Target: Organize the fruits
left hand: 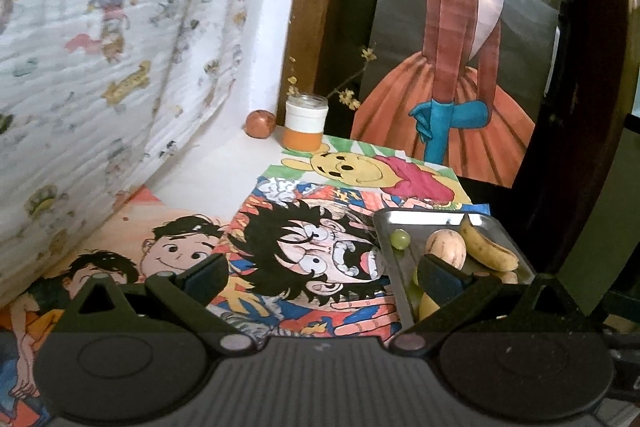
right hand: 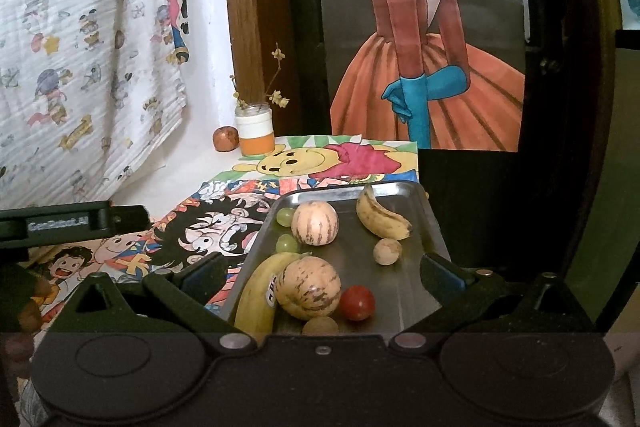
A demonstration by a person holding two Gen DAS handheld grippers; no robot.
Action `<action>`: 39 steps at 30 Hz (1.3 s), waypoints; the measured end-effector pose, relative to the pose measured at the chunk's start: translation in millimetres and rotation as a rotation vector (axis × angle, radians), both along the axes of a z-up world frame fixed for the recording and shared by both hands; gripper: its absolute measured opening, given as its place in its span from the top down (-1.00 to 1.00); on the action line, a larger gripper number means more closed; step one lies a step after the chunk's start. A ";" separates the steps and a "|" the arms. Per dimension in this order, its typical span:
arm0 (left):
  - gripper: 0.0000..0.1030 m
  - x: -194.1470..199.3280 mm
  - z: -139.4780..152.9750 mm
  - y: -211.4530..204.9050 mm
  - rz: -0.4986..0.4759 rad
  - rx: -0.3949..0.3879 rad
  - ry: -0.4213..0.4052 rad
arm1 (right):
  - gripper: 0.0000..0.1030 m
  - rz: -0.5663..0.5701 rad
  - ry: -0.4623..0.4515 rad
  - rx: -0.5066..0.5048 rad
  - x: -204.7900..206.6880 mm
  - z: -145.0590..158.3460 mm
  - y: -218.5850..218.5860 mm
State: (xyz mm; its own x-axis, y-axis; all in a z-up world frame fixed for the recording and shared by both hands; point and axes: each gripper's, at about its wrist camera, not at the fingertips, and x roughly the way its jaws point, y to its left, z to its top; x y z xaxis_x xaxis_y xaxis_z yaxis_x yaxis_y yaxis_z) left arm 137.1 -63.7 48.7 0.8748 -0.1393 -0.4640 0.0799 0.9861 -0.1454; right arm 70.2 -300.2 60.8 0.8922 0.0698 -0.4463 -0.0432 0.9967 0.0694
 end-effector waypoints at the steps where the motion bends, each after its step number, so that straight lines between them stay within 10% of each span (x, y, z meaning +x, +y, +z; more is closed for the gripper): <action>1: -0.99 -3.4 -0.2 1.6 0.004 -0.002 -0.002 | -0.99 -0.003 -0.003 -0.001 -1.6 -0.4 1.1; 39: -0.99 -74.0 -34.7 47.5 0.071 -0.026 0.015 | -0.99 -0.009 -0.042 -0.009 -53.1 -31.0 30.7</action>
